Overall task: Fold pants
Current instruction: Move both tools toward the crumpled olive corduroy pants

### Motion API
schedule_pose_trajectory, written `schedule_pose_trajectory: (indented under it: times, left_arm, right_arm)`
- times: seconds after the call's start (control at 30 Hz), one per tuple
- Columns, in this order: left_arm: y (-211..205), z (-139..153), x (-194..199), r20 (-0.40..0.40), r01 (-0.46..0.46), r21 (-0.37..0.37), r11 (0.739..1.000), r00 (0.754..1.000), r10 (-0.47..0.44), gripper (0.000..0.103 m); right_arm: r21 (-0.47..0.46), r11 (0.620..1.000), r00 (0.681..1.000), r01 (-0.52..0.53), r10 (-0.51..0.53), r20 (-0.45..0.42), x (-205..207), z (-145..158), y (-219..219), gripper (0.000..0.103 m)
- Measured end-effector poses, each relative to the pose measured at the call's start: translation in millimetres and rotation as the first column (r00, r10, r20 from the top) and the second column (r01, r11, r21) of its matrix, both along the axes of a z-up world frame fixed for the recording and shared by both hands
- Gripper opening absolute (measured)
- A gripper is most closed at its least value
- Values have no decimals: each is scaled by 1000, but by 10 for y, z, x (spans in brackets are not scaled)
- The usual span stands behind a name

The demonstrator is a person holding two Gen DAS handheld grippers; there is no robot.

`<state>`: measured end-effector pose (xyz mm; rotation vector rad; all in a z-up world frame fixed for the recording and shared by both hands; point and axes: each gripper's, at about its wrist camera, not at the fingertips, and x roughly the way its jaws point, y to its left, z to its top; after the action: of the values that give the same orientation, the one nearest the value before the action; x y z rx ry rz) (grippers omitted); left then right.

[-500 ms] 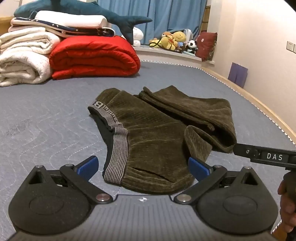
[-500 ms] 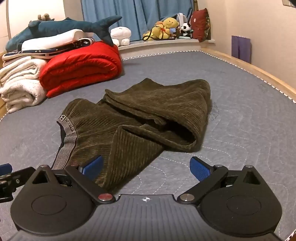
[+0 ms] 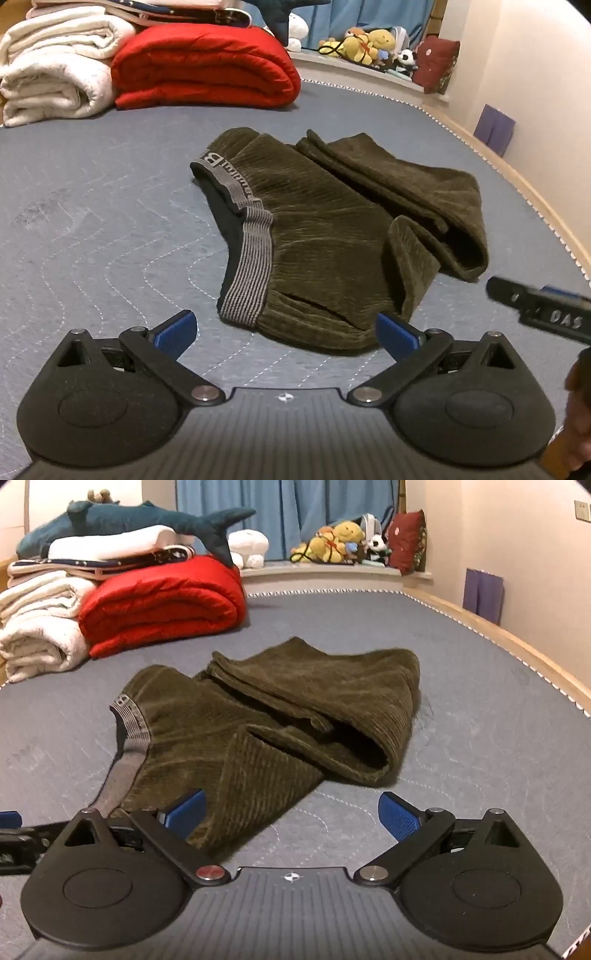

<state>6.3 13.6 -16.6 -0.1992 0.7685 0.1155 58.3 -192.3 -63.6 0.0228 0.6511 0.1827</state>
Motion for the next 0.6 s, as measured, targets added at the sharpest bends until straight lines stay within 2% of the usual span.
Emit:
schedule_pose_trajectory:
  times: [0.3, 0.6]
  left_arm:
    - [-64, 9, 20, -29, 14, -4, 1000, 999, -14, 103]
    - [-111, 17, 8, -20, 44, -14, 999, 999, -44, 103]
  right_arm:
    - [-12, 1000, 1000, -4, 3, -16, 12, -31, 18, 99]
    - [-24, 1000, 1000, -8, 7, -26, 27, -46, 35, 99]
